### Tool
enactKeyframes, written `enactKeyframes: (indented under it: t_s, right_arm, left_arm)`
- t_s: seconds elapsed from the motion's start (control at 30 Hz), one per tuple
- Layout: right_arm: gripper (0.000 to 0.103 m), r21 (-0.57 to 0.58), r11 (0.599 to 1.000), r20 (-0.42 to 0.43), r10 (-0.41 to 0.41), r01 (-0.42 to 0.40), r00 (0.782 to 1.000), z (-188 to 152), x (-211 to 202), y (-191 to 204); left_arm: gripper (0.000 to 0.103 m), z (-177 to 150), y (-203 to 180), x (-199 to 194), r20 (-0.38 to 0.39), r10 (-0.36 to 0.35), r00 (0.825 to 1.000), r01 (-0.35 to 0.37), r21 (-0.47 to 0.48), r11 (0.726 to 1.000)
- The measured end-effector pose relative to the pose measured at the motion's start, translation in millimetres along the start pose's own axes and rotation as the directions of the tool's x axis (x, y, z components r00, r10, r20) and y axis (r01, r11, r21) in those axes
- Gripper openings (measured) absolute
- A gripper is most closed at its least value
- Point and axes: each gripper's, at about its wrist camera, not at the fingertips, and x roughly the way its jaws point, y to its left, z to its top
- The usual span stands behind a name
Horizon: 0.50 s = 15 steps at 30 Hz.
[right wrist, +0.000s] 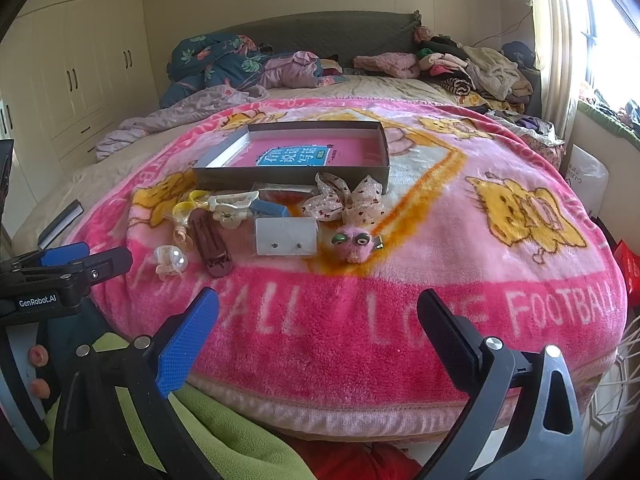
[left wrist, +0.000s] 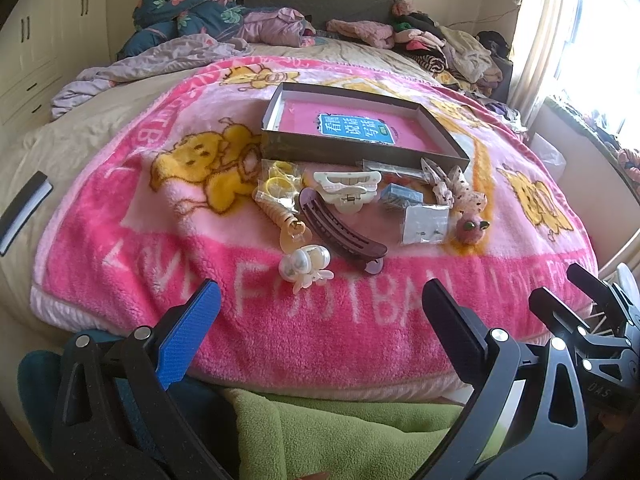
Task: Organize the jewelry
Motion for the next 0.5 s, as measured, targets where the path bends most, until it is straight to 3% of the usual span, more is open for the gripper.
enactKeyframes:
  t_s: [0.5]
  right_arm:
    - [0.097, 0.001, 1.000, -0.007, 0.003, -0.003, 1.000, 0.9, 1.2, 1.9]
  left_arm:
    - [0.092, 0.4, -0.6, -1.0, 0.005, -0.002, 1.000, 0.002, 0.001, 1.000]
